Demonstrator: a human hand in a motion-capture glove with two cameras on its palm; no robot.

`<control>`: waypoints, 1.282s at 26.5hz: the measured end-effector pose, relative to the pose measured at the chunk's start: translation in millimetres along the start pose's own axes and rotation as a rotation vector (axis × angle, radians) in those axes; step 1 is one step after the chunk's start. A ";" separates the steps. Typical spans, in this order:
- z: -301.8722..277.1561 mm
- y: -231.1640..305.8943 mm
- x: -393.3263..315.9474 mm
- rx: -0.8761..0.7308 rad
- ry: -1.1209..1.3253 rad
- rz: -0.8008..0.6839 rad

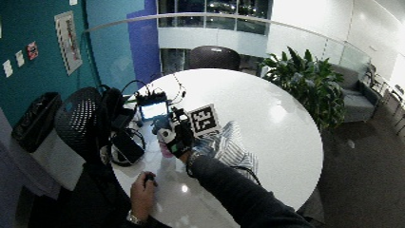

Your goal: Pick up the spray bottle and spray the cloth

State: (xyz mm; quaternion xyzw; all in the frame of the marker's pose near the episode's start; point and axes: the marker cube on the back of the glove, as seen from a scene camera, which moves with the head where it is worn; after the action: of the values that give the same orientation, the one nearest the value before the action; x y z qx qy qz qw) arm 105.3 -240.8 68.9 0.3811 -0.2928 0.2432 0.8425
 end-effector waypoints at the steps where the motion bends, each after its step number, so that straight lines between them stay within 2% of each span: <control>1: 0.7 0.3 -0.8 -0.002 0.018 0.012; 4: 0.0 -1.4 -6.8 -0.016 0.057 0.015; 8: -16.3 -7.5 -22.7 -0.101 0.132 -0.060; 14: -60.4 -5.6 -56.2 -0.465 0.276 -0.213; 17: -82.5 3.7 -69.4 -0.592 0.368 -0.287; 21: -105.6 35.4 -81.2 -0.693 0.498 -0.379; 27: -107.3 100.7 -91.9 -0.898 0.502 -0.466; 34: -98.1 136.7 -98.8 -0.980 0.505 -0.537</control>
State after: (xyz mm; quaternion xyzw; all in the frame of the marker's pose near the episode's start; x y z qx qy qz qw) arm -21.2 -101.5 17.4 -0.0598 -0.0557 -0.0579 0.9950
